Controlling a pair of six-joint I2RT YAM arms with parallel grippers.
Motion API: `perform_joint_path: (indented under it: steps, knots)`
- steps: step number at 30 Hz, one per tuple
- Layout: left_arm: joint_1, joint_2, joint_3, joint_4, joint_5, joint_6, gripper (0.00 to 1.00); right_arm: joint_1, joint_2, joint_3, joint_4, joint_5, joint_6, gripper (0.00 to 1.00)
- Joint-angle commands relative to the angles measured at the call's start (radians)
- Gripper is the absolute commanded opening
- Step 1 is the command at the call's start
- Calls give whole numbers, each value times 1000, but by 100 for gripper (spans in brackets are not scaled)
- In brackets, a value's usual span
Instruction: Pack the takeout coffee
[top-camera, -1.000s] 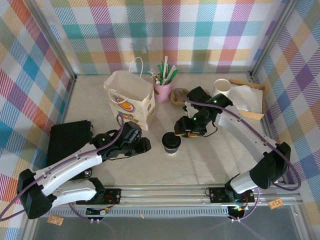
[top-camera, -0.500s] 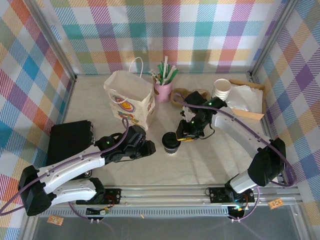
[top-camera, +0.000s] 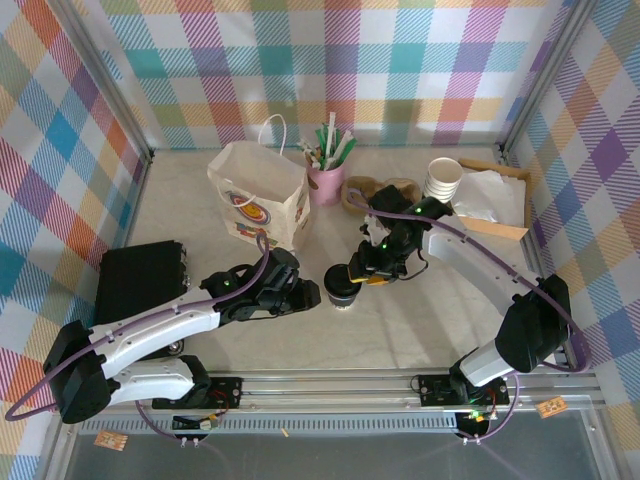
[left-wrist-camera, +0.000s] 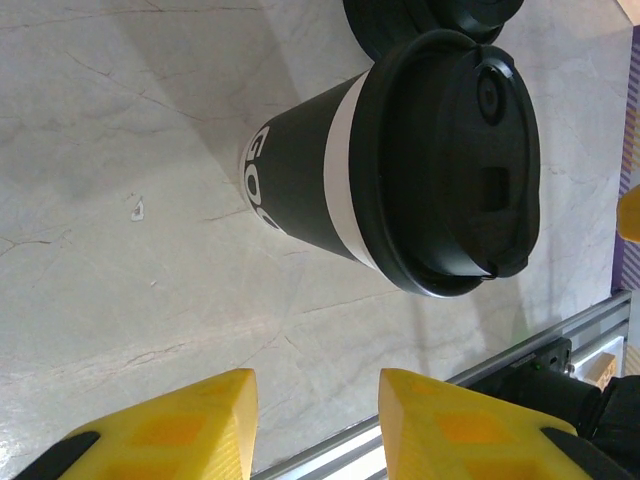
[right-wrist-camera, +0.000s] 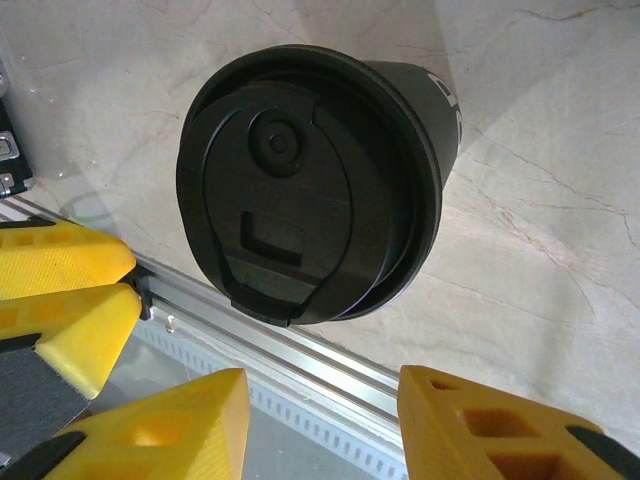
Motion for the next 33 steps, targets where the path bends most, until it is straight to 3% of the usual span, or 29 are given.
perform_joint_path:
  steps: [1, 9, 33]
  knots:
    - [-8, -19, 2, -9, 10, 26, 37, -4, 1, 52, -36, 26, -14, 45]
    - [-9, 13, 33, -19, 4, 42, 37, -4, 18, 68, -39, 48, -28, 54]
    - [-9, -30, -18, 9, -20, 12, 37, -3, 89, 154, -94, 62, -124, 61]
